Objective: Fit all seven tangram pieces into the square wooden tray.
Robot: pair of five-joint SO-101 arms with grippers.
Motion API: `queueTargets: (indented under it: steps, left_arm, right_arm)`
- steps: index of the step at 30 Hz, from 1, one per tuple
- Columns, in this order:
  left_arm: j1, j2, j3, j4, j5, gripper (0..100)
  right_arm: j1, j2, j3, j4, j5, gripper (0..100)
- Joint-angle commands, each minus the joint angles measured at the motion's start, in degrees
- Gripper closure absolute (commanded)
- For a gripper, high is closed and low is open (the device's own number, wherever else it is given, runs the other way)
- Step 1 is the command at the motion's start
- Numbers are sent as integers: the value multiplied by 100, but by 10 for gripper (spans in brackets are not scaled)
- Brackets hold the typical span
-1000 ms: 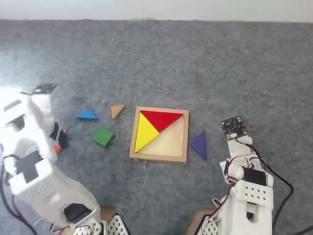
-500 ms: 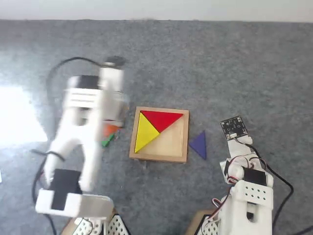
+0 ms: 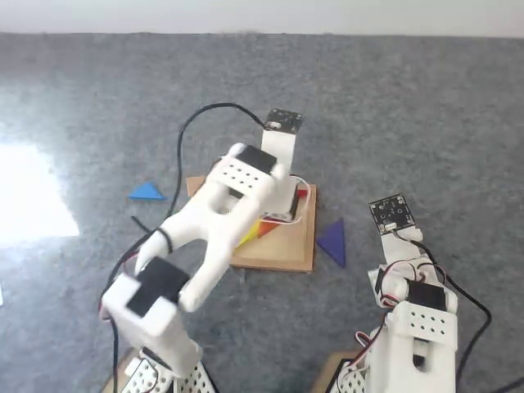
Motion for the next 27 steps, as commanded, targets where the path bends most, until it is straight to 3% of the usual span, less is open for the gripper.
queueTargets:
  steps: [1,13,20,27]
  left_arm:
    - [97,404,-725,-141,369,987]
    - [738,765,-1182,-176,782,984]
    - [730,774,-1156,-334,897,979]
    - [651,774,-1156,-237,897,852]
  right_arm:
    - [-48,-4,-18,-84,53,783]
    - [-48,-4,-18,-92,53,783]
    - [-48,-4,-18,-92,53,783]
    - [-48,-4,-18,-92,53,783]
